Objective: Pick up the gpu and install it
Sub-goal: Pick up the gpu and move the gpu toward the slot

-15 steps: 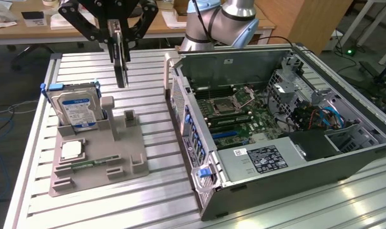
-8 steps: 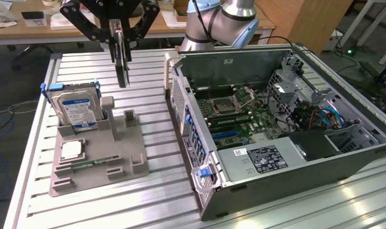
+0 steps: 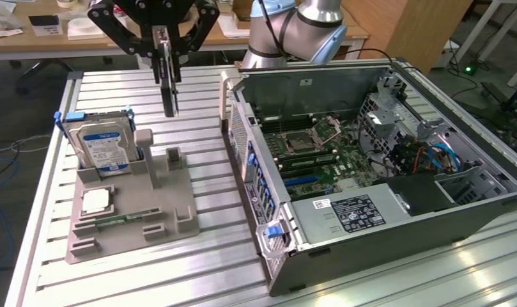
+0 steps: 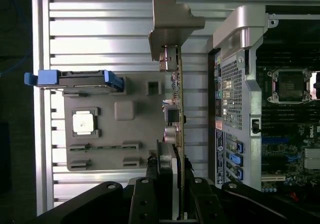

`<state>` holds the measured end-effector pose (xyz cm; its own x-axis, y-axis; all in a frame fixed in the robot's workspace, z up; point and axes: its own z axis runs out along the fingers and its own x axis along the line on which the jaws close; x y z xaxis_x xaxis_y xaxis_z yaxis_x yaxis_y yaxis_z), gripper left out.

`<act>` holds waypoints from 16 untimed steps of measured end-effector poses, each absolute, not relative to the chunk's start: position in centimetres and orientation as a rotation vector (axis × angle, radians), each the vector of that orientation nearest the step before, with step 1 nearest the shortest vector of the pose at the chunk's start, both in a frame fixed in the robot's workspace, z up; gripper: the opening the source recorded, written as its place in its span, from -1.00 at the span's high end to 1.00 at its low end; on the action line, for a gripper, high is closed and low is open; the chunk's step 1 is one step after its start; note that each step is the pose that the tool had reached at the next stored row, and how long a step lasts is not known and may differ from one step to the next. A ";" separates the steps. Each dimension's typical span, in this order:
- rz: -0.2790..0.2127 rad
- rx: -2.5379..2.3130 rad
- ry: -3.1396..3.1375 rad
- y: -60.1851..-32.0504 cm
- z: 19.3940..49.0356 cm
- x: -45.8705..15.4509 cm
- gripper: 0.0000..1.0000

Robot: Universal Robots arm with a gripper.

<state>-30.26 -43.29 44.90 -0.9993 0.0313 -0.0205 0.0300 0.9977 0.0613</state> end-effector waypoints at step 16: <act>0.095 0.048 3.118 -43.3 44.9 -28.9 0.44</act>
<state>-28.90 -43.29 44.91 -0.9993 0.0313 -0.0204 0.0300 0.9977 0.0612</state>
